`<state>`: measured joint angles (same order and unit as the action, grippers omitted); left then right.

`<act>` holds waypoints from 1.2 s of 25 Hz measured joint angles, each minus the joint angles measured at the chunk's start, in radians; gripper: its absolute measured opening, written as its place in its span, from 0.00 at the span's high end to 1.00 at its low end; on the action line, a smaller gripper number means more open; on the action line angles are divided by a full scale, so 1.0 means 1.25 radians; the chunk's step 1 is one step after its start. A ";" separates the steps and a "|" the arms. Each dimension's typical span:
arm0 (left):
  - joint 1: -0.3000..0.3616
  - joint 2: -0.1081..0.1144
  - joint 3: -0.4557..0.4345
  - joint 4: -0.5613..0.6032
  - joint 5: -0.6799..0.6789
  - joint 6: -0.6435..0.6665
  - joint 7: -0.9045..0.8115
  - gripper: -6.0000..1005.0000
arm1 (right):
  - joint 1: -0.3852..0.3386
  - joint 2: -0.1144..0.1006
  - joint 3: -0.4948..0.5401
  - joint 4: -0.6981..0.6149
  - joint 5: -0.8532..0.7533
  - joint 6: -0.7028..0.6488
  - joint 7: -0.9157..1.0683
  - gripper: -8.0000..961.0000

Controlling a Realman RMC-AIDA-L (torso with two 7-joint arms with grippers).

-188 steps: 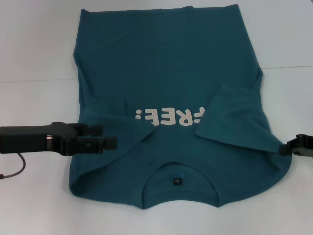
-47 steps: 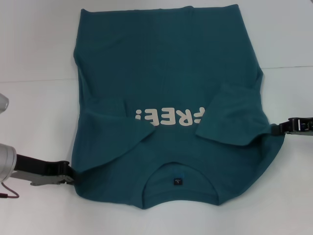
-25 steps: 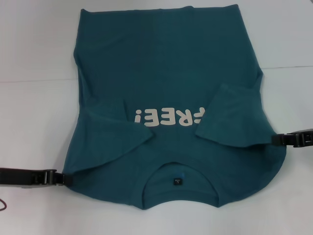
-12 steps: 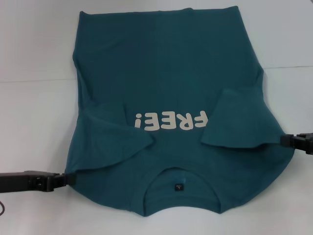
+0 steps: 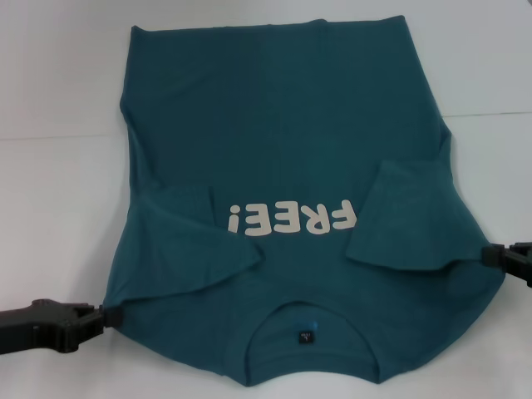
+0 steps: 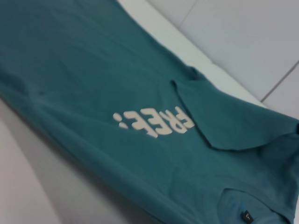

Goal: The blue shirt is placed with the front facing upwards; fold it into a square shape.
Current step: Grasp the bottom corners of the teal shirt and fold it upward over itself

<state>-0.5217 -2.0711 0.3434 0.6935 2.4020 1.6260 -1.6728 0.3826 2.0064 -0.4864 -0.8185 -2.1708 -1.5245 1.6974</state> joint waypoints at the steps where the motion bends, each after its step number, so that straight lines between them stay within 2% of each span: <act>1: 0.004 -0.001 -0.009 0.000 -0.001 0.009 0.017 0.95 | -0.003 0.003 0.009 -0.001 0.000 -0.007 -0.014 0.97; 8: 0.052 -0.010 -0.078 -0.003 -0.003 0.082 0.165 0.95 | -0.024 0.027 0.088 -0.001 0.000 -0.043 -0.097 0.97; 12: 0.082 -0.015 -0.125 -0.007 -0.004 0.137 0.251 0.95 | -0.042 0.035 0.112 0.008 0.000 -0.049 -0.141 0.97; 23: 0.147 -0.039 -0.145 -0.006 -0.004 0.223 0.382 0.95 | -0.088 0.054 0.140 0.011 0.000 -0.105 -0.211 0.97; 30: 0.160 -0.038 -0.175 -0.003 -0.004 0.246 0.410 0.95 | -0.121 0.061 0.159 0.012 -0.004 -0.177 -0.279 0.97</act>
<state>-0.3212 -2.1190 0.1245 0.6903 2.3971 1.9331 -1.1600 0.2311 2.0822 -0.2874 -0.8037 -2.1753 -1.7460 1.3486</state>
